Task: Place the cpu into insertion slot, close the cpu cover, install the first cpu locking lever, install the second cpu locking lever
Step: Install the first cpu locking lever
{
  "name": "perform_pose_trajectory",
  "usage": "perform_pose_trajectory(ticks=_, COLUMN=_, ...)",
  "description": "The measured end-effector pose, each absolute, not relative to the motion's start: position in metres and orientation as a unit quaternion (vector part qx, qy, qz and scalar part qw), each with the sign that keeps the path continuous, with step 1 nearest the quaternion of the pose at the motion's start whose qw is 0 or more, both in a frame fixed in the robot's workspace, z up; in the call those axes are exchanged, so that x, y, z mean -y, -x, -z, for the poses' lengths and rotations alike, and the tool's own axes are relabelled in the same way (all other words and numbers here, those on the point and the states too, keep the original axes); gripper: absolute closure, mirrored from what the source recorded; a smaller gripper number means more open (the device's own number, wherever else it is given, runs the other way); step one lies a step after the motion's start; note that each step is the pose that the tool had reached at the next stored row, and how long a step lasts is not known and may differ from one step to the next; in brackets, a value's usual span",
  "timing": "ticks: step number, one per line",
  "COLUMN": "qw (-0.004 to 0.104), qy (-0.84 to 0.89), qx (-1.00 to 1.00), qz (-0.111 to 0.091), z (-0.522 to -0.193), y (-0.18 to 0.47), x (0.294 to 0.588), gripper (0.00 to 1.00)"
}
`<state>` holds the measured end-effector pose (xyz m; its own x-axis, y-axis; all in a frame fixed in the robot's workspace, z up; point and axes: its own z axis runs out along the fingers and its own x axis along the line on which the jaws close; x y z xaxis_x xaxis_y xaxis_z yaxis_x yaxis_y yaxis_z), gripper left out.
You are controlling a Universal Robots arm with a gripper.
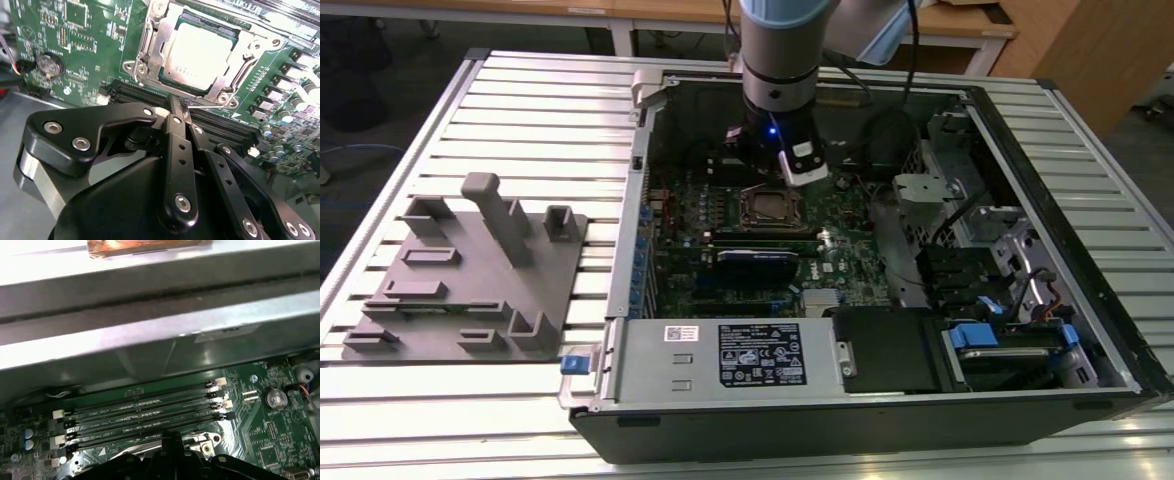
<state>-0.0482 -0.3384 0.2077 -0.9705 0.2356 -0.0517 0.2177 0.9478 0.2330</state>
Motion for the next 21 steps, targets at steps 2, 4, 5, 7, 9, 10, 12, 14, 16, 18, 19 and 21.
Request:
perform_pose_trajectory(ticks=2, qw=0.040, qy=-0.121, qx=-0.985, qz=-0.112, z=-0.207, y=0.048, x=0.337, gripper=0.90)
perform_pose_trajectory(ticks=4, qw=0.041, qy=-0.124, qx=-0.985, qz=-0.111, z=-0.207, y=0.048, x=0.334, gripper=0.90)
perform_pose_trajectory(ticks=5, qw=0.041, qy=-0.125, qx=-0.985, qz=-0.111, z=-0.206, y=0.048, x=0.332, gripper=0.90)
perform_pose_trajectory(ticks=7, qw=0.041, qy=-0.128, qx=-0.985, qz=-0.109, z=-0.206, y=0.048, x=0.330, gripper=0.90)
perform_pose_trajectory(ticks=9, qw=0.042, qy=-0.130, qx=-0.985, qz=-0.106, z=-0.206, y=0.048, x=0.328, gripper=0.90)
perform_pose_trajectory(ticks=10, qw=0.042, qy=-0.131, qx=-0.985, qz=-0.105, z=-0.206, y=0.048, x=0.328, gripper=0.90)
perform_pose_trajectory(ticks=12, qw=0.043, qy=-0.132, qx=-0.985, qz=-0.103, z=-0.205, y=0.048, x=0.328, gripper=0.90)
perform_pose_trajectory(ticks=14, qw=0.044, qy=-0.132, qx=-0.985, qz=-0.101, z=-0.205, y=0.048, x=0.328, gripper=0.90)
perform_pose_trajectory(ticks=16, qw=0.046, qy=-0.132, qx=-0.985, qz=-0.100, z=-0.204, y=0.048, x=0.327, gripper=0.90)
perform_pose_trajectory(ticks=18, qw=0.046, qy=-0.132, qx=-0.985, qz=-0.099, z=-0.204, y=0.048, x=0.327, gripper=0.90)
perform_pose_trajectory(ticks=19, qw=0.046, qy=-0.132, qx=-0.985, qz=-0.099, z=-0.204, y=0.048, x=0.327, gripper=0.90)
perform_pose_trajectory(ticks=21, qw=0.046, qy=-0.132, qx=-0.985, qz=-0.099, z=-0.204, y=0.048, x=0.327, gripper=0.90)
